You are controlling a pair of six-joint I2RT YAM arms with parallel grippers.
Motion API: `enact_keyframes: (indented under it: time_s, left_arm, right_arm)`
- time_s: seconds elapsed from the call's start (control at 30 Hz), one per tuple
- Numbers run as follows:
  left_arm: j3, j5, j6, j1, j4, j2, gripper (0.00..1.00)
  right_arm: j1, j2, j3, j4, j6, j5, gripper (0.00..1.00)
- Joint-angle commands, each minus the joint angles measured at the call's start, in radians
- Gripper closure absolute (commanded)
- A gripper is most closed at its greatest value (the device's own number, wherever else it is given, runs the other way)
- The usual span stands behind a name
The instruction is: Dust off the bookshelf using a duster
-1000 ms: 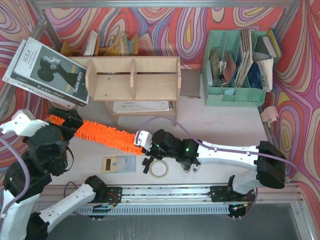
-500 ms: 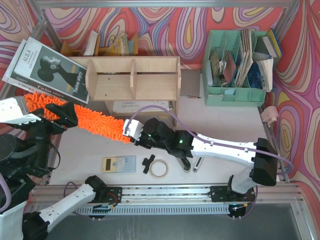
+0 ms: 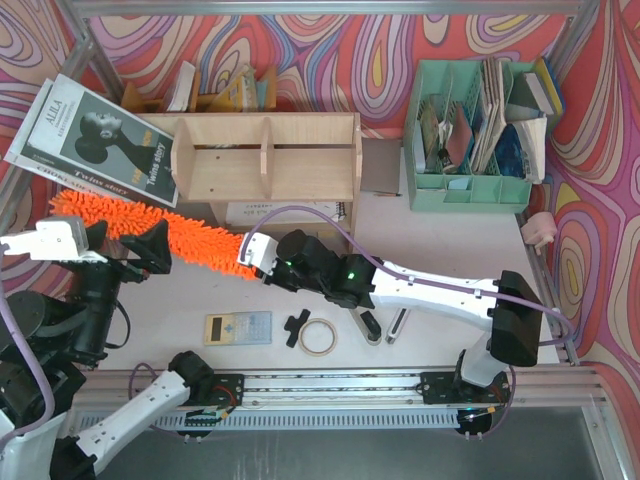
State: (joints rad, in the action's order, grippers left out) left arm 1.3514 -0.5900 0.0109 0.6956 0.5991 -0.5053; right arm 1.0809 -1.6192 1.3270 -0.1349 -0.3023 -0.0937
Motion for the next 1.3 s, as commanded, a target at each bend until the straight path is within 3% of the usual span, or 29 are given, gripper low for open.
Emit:
enact_keyframes:
  time_s: [0.0, 0.2, 0.37, 0.9, 1.13, 1.27]
  left_arm:
    - [-0.068, 0.08, -0.089, -0.002, 0.013, 0.026, 0.01]
    - [-0.214, 0.106, -0.167, -0.002, -0.009, 0.09, 0.02]
    - [-0.313, 0.13, -0.145, -0.002, -0.045, 0.153, 0.02]
    - [-0.429, 0.116, -0.082, -0.008, -0.074, 0.33, 0.02]
    - [-0.476, 0.139, -0.08, -0.156, -0.13, 0.405, 0.02]
    - [-0.477, 0.102, -0.085, -0.177, -0.122, 0.422, 0.02]
  right_arm:
    - [-0.004, 0.01, 0.019, 0.077, 0.025, -0.026, 1.0]
    - [-0.004, 0.02, 0.008, 0.073, 0.031, -0.015, 1.0]
    - [-0.004, 0.019, 0.015, 0.064, 0.034, -0.007, 1.0]
    - [-0.004, -0.003, 0.103, 0.015, 0.035, -0.011, 1.0]
    - [-0.003, -0.003, 0.154, 0.0, 0.034, -0.046, 1.0]
    - [-0.004, -0.016, 0.153, 0.003, 0.041, -0.068, 1.0]
